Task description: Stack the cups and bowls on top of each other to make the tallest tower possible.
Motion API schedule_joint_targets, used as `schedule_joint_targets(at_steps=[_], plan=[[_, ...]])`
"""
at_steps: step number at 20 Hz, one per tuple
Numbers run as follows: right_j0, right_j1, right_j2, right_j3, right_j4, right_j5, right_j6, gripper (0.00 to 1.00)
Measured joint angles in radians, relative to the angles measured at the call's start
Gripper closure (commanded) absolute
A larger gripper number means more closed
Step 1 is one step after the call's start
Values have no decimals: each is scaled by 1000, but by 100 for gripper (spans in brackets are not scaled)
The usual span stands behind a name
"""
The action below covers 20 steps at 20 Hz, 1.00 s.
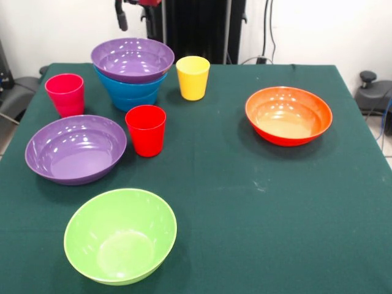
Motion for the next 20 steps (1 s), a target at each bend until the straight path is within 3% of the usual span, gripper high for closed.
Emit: schedule_joint_targets(at_steps=[14, 20], plan=[[122, 4, 4, -72, 23, 0, 0, 0], [188, 44, 1, -115, 23, 0, 0, 0]])
